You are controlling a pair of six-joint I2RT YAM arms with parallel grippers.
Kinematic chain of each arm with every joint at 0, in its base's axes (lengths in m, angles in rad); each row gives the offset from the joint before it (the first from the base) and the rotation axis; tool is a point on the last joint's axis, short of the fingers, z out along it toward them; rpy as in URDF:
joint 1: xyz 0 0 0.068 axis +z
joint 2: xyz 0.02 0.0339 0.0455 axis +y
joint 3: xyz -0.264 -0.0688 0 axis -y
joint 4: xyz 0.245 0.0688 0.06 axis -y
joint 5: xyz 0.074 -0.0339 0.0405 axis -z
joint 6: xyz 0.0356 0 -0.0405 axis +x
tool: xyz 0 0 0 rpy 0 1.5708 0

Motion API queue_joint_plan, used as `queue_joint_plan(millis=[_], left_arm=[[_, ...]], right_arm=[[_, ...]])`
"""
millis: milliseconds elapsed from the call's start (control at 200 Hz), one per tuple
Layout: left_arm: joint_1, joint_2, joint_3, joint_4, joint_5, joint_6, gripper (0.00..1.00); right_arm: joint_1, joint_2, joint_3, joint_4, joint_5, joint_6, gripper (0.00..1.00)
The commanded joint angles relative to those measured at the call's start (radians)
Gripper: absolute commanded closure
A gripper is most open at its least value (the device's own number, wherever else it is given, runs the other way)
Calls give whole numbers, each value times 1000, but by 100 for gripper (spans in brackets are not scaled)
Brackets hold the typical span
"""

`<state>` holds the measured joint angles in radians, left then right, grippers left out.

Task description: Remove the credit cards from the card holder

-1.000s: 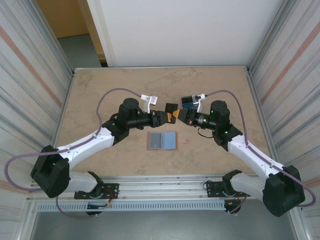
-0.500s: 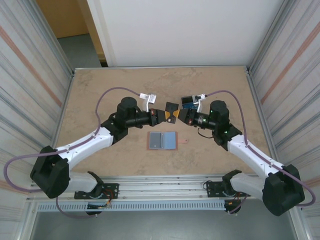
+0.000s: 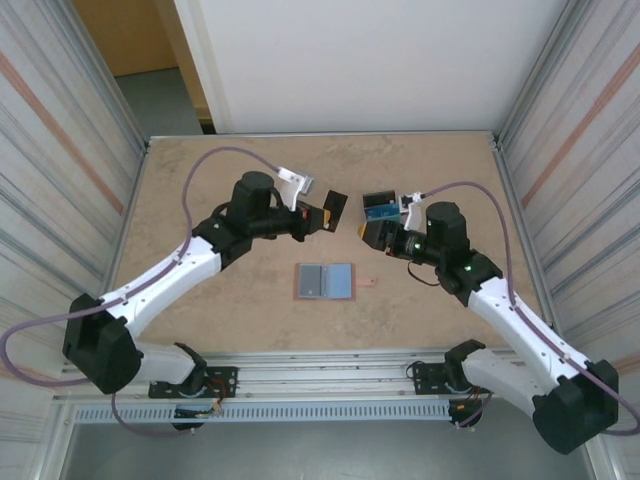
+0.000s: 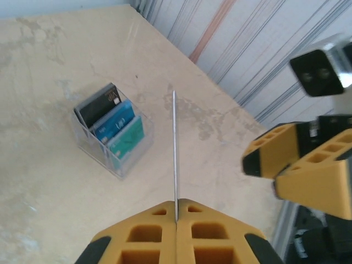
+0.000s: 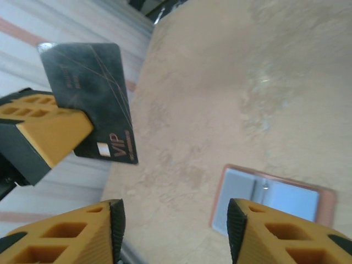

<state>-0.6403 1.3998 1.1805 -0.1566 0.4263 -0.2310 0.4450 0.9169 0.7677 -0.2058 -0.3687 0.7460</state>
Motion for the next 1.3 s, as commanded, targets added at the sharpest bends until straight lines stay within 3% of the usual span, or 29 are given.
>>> queue_joint_plan(millis=[0,145,155,165,175,411,747,1037,1293], left_arm=[[5,83,115,-143,-27,197,100],[5,206,272,-215,-19,311,100],[5,215,282,-221,-19,320,100],[5,223,293,-224,-15,327,100],[5,230,303,-229,-13,334,100],[-13,440,570,-350,-12,535,100],[-36,688,841,-402,-19,783,100],[-40,913,1100,-514,-60,874,100],[-41,1003,1184,-538,-79,902,100]], right_arm=[[-18,-43,44,-190,170,-56,37],[-37,-62,74,-320,294,-69,19],[-37,-62,77,-328,303,-71,16],[-39,-62,79,-335,309,-71,5],[-40,-62,81,-343,317,-71,0],[-58,-11,130,-467,486,-96,1],[-76,-4,119,-452,510,-80,1],[-77,-22,99,-468,518,-54,1],[-78,-39,88,-471,531,-29,1]])
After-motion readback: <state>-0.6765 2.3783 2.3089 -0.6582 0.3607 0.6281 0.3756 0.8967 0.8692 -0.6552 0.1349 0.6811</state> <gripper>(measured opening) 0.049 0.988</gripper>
